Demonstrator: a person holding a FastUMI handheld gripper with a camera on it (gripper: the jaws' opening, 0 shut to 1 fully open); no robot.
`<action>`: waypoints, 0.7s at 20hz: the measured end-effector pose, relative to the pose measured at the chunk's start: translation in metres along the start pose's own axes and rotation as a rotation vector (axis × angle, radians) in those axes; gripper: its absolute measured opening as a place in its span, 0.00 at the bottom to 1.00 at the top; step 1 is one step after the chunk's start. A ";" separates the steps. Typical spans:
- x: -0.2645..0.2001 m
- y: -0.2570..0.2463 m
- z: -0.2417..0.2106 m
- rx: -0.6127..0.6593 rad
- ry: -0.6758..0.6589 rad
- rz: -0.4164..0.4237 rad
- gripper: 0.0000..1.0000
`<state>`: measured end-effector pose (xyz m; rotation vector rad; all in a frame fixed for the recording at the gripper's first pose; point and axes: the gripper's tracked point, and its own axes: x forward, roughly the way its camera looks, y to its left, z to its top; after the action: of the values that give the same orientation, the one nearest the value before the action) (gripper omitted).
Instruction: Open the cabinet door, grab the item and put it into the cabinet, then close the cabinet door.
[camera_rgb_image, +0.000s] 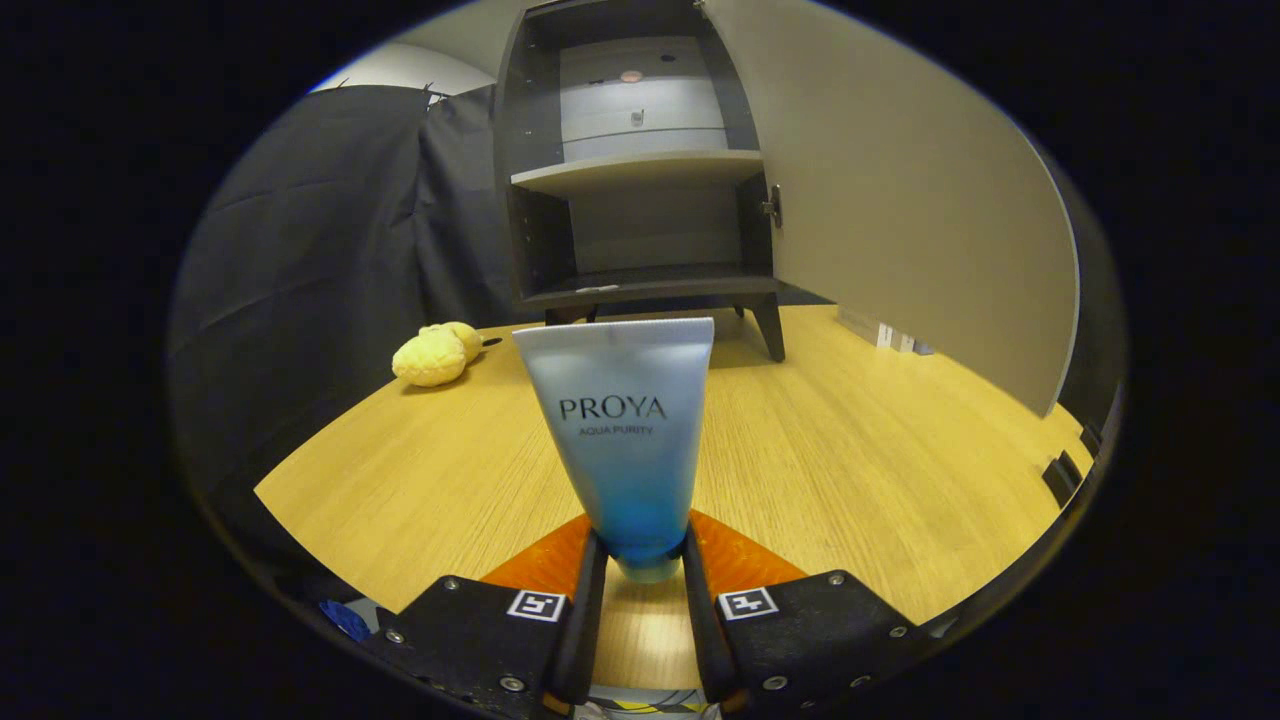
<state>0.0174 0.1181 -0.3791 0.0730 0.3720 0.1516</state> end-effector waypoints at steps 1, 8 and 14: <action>-0.003 0.000 0.013 0.003 -0.008 -0.002 0.41; -0.031 0.005 0.094 0.004 -0.055 -0.039 0.41; -0.043 0.019 0.151 -0.076 -0.069 -0.062 0.41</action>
<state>0.0308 0.1229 -0.2217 -0.0083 0.2986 0.1015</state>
